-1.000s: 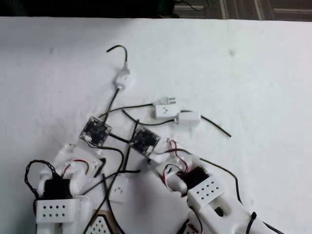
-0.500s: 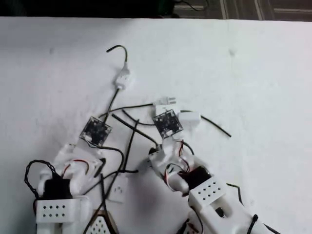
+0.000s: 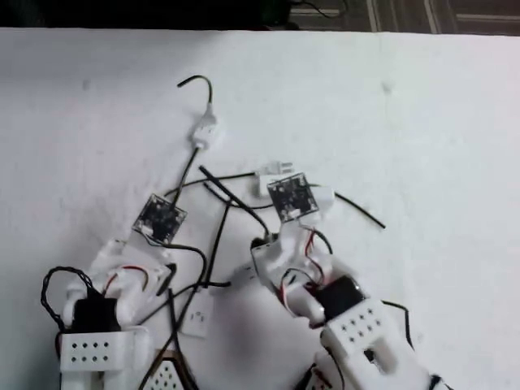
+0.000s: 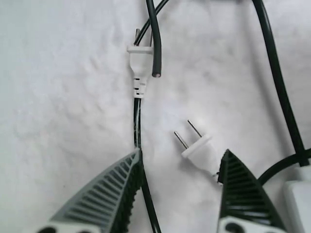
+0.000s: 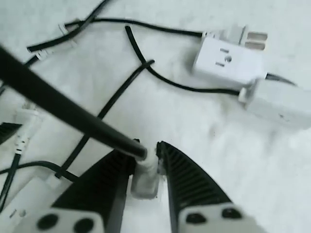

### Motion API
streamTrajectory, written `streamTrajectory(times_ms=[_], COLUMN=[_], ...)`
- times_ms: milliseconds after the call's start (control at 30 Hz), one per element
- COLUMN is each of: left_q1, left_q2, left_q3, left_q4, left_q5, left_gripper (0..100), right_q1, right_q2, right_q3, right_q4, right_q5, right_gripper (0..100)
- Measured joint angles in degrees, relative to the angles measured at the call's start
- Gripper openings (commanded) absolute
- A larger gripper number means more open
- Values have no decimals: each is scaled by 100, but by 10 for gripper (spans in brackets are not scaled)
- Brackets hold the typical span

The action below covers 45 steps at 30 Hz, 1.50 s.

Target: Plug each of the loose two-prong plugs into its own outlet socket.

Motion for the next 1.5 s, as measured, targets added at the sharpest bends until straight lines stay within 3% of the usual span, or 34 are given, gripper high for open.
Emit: streamTrajectory(times_ms=[333, 700, 1267, 1500], left_q1=[0, 0, 0, 0], left_q2=[0, 0, 0, 0], left_q3=[0, 0, 0, 0], left_q4=[0, 0, 0, 0], left_q5=[0, 0, 0, 0], left_gripper=[260, 260, 260, 260], right_q1=[0, 9, 9, -26], right_q2=[-1442, -1512, -1512, -1574], right_q3=[387, 1732, 2145, 2180], right_q4=[651, -448, -1240, -993], right_q5=[9, 9, 0, 35], right_gripper=[15, 15, 15, 15])
